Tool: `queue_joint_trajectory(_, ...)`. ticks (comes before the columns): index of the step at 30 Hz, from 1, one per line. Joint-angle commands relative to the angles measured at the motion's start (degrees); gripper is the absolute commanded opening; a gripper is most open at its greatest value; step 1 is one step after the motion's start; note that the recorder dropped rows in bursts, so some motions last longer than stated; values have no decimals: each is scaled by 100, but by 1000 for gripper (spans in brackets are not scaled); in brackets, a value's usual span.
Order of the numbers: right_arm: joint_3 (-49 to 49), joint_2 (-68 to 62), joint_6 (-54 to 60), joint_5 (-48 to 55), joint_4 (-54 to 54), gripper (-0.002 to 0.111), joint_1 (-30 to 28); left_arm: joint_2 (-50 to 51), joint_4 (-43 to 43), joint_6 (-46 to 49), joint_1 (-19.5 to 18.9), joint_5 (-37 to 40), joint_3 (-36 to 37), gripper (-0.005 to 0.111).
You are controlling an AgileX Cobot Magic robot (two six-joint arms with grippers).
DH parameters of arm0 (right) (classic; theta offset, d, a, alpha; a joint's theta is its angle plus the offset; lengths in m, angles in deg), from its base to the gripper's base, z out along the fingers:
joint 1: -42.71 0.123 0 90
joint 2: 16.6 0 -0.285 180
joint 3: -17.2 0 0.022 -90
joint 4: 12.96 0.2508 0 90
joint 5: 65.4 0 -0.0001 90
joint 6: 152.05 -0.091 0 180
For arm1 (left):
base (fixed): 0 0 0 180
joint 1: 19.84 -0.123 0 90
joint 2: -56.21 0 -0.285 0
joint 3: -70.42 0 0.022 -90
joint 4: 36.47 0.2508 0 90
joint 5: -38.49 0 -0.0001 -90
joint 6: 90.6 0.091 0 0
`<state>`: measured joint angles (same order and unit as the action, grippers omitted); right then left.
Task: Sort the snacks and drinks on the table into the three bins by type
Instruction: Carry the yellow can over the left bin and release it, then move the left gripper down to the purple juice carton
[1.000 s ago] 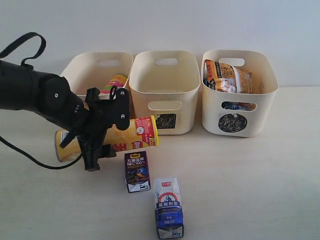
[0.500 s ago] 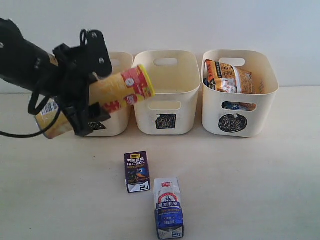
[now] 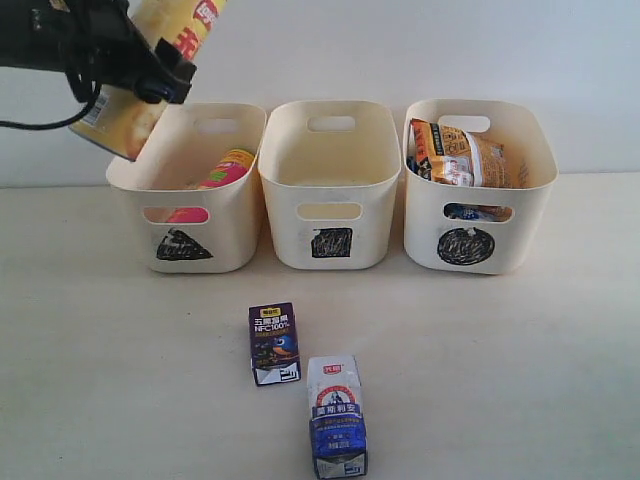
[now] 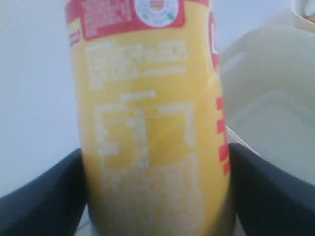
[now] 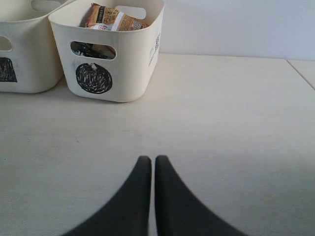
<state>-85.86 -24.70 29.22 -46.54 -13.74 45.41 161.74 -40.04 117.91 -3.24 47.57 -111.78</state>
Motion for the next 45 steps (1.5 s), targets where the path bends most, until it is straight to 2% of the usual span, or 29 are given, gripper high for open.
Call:
queue_joint_trajectory(1, 27, 31, -1, -38, 20, 0, -42, 696, -67, -899, -164, 253, -883, 4)
queue_joint_trajectory(8, 27, 31, -1, -38, 20, 0, -42, 1965, -33, -1090, -215, 1030, -2354, 4)
queue_joint_trajectory(15, 27, 31, -1, -38, 20, 0, -42, 2870, -26, -1427, -277, 1173, -3215, 4)
queue_joint_trajectory(17, 27, 31, -1, -38, 20, 0, -42, 3001, 17, -1427, -303, 1243, -3274, 15)
queue_joint_trajectory(19, 27, 31, -1, -22, 20, 0, -42, 3094, 17, -1427, -351, 1321, -3274, 45)
queue_joint_trajectory(22, 27, 31, -1, -22, 20, 0, -42, 3130, 17, -1586, -362, 1320, -3274, 74)
queue_joint_trajectory(24, 27, 31, -1, -22, 20, 0, -42, 3130, 17, -1604, -362, 1334, -3274, 86)
queue_joint_trajectory(26, 27, 31, -1, -22, 20, 0, -42, 3120, 17, -1604, -362, 1388, -3274, 91)
queue_joint_trajectory(31, 27, 31, -1, -22, 20, 0, -42, 2915, 214, -1604, -362, 1861, -3274, 90)
queue_joint_trajectory(34, 27, 31, -1, -22, 20, 0, -42, 2688, 357, -1604, -362, 2330, -3274, 81)
queue_joint_trajectory(36, 27, 31, -1, -22, 20, 0, -42, 2497, 357, -1604, -362, 2712, -3274, 69)
queue_joint_trajectory(38, 27, 31, -1, -22, 20, 0, -42, 2337, 494, -1533, -362, 3171, -3274, 50)
queue_joint_trajectory(41, 27, 31, -1, -22, 20, 0, -42, 2139, 493, -1505, -362, 3820, -3274, 10)
queue_joint_trajectory(42, 27, 31, -1, -22, 20, 0, -42, 2088, 493, -1427, -362, 4047, -3274, 5)
queue_joint_trajectory(45, 27, 31, -1, -22, 20, 0, -42, 1968, 450, -1406, -362, 4636, -3247, 4)
